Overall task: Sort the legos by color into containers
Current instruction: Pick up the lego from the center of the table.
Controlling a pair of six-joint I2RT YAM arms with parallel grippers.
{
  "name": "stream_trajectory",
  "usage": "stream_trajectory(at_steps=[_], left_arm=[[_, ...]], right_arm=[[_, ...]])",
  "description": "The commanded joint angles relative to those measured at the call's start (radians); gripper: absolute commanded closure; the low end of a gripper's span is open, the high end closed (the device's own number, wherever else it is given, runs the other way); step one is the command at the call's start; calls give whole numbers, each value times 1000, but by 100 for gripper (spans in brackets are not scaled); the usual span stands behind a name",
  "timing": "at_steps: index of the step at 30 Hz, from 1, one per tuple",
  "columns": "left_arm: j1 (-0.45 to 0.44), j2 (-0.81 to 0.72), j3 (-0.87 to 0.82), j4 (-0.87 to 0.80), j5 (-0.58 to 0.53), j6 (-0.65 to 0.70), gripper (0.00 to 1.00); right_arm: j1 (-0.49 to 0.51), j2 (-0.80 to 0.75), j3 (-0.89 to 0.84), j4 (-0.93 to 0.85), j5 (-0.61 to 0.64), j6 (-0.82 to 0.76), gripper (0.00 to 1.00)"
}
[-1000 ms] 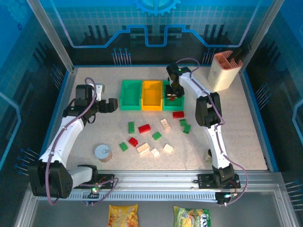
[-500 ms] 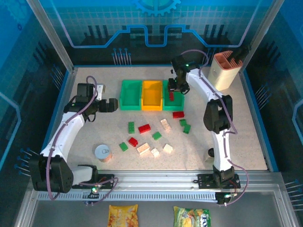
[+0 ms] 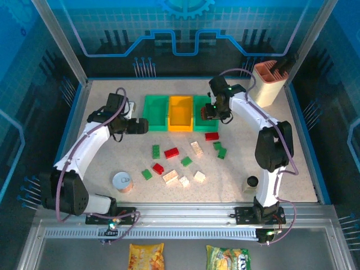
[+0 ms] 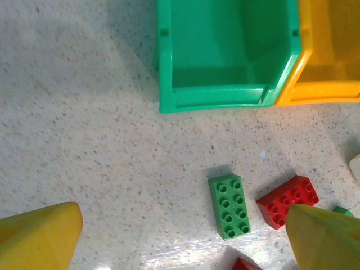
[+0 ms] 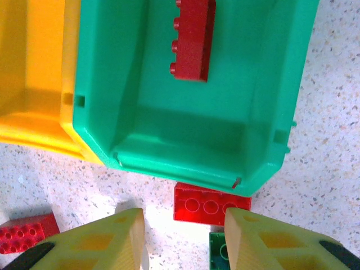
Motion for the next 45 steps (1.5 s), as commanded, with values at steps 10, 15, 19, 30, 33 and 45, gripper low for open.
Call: stream_trajectory(at_steps=[10, 15, 19, 30, 33, 45], left_arm=[[-196, 165, 32, -68, -81, -264, 18], [-244, 220, 15, -41, -89, -322, 22], [-279, 255, 12, -36, -109, -357, 25], [-367, 350, 94, -83, -133, -377, 29], [-379, 356, 107, -84, -116, -388, 29], [-331, 358, 29, -55, -146, -416, 36]], right_arm=[[-1, -141, -175, 76, -16, 2, 57], [-4, -172, -224, 92, -19, 2, 57], [-4, -199, -256, 99, -20, 2, 58], [-9, -245, -301, 103, -16, 1, 58], [-11, -256, -310, 103, -15, 2, 58], [-19, -275, -327, 89, -2, -4, 58]])
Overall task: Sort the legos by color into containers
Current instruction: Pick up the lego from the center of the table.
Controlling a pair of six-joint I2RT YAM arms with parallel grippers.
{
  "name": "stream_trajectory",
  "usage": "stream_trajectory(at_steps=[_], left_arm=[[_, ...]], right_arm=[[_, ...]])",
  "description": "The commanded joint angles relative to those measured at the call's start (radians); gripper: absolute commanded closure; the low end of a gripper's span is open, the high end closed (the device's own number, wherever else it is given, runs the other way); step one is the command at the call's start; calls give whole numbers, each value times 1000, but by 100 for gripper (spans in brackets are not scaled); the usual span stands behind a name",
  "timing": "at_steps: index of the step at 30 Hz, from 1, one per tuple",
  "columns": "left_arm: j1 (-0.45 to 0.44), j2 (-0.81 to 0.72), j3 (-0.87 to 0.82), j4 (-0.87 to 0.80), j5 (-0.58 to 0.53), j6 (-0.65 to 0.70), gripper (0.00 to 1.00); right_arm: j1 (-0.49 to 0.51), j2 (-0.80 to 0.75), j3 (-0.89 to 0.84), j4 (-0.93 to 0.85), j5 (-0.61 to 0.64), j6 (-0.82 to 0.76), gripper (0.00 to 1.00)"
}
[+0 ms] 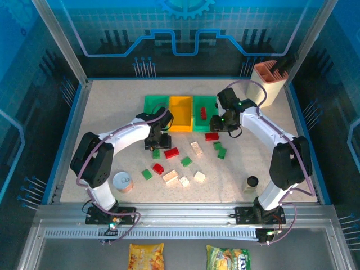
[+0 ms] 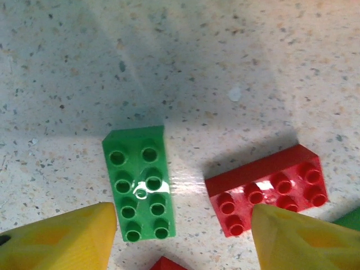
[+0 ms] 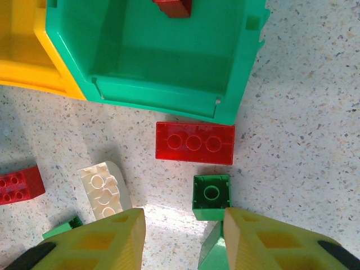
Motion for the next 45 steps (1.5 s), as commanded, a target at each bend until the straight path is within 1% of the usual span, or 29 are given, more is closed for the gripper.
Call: stream_trajectory(at_steps=[1, 5, 10, 15, 18, 29, 33, 38, 45], left_arm=[[34, -6, -52, 14, 13, -24, 36], [71, -1, -85, 49, 61, -17, 39], [78, 22, -84, 74, 99, -3, 43], [77, 44, -89, 87, 78, -2, 45], [78, 60, -85, 84, 60, 4, 48], [76, 64, -86, 85, 46, 16, 67], [76, 44, -82, 74, 49, 21, 70], [73, 14, -36, 32, 45, 40, 71], [66, 25, 115, -21, 45, 63, 72]], right_arm=[[-12, -29, -9, -17, -1, -2, 58], [-12, -29, 2, -25, -3, 0, 58], [-13, -32, 15, -41, 6, -1, 58], [-11, -39, 12, -48, 8, 4, 58], [-10, -48, 10, -51, 11, 5, 58], [-1, -62, 37, -83, 32, 1, 60], [3, -71, 43, -91, 41, 1, 60], [4, -84, 45, -98, 45, -1, 60], [4, -112, 24, -106, 55, -3, 60]])
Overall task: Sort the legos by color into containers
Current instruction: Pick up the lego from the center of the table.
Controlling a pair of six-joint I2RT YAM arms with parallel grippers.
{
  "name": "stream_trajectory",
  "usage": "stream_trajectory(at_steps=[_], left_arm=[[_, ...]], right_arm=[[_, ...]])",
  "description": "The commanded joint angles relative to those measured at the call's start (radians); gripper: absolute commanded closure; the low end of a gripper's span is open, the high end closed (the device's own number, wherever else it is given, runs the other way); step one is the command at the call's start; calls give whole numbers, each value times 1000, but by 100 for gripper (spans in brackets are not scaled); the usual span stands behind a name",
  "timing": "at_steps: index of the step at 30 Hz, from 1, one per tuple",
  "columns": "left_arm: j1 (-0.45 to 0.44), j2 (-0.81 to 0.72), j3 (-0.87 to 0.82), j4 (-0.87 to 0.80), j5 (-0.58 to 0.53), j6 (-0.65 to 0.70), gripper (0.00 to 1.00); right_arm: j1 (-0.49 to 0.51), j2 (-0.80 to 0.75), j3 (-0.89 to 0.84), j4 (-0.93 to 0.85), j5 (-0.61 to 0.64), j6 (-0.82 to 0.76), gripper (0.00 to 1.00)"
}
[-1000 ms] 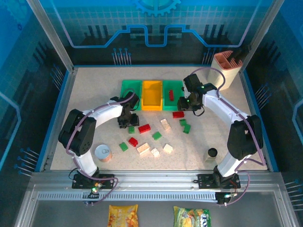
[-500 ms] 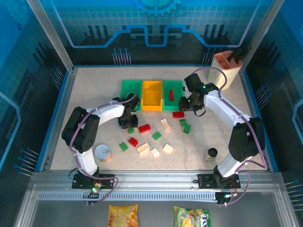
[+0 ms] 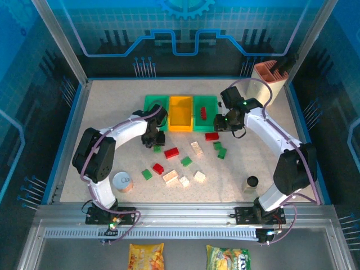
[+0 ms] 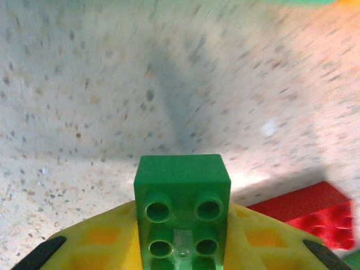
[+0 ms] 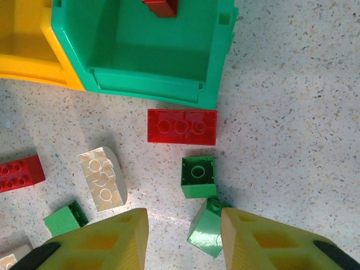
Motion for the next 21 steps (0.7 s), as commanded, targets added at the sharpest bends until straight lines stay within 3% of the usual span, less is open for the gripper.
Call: stream_trajectory(at_steps=[1, 10, 21], left_arm=[[-11, -20, 96, -49, -9, 33, 72], [-38, 142, 412, -125, -9, 60, 72], [-45, 442, 917, -249, -42, 98, 72]], right_arm=[[6, -46, 2, -27, 23, -3, 60], [5, -106, -37, -52, 50, -3, 60], [4, -167, -90, -70, 65, 3, 60]])
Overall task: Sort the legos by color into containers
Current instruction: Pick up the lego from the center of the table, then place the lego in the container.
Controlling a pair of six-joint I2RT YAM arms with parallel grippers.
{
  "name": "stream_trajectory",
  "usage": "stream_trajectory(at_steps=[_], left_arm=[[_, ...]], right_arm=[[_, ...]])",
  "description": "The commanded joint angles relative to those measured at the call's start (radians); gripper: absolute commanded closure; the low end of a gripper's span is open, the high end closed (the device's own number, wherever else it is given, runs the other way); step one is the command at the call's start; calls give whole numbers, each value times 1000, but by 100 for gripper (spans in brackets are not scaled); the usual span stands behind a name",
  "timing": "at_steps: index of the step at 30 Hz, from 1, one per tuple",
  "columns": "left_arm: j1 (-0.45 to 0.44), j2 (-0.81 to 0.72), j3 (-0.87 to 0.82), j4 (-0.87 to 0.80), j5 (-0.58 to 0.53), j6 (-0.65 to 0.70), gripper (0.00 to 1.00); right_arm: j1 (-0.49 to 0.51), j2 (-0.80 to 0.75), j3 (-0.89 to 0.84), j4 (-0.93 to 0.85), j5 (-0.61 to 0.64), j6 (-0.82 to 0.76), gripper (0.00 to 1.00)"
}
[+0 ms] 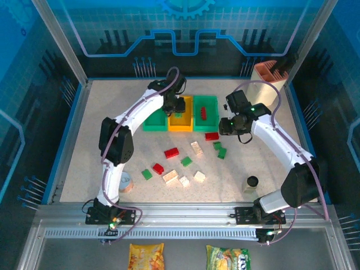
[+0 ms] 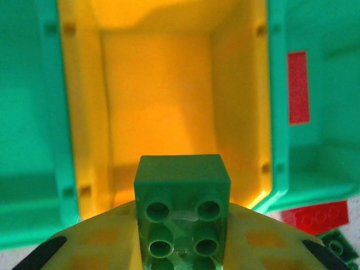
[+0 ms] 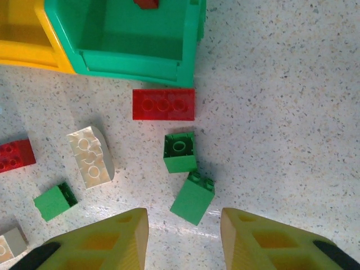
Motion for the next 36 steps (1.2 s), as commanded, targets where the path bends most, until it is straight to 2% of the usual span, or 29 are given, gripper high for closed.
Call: stream_trajectory(at_steps=[1, 7, 21, 31, 36], left_arm=[[-4, 91, 144, -95, -27, 29, 72], [1, 231, 308, -135, -45, 31, 72], [19, 358, 315, -62, -34, 21, 70], [17, 348, 324, -64, -34, 23, 56], [15, 296, 315, -71, -28, 26, 53]], right_arm=[[4, -36, -17, -34, 17, 4, 60], [4, -58, -37, -39, 21, 6, 60], [4, -60, -57, -41, 8, 9, 60], [4, -64, -41, -54, 15, 3, 60], [4, -63, -28, -53, 11, 3, 60]])
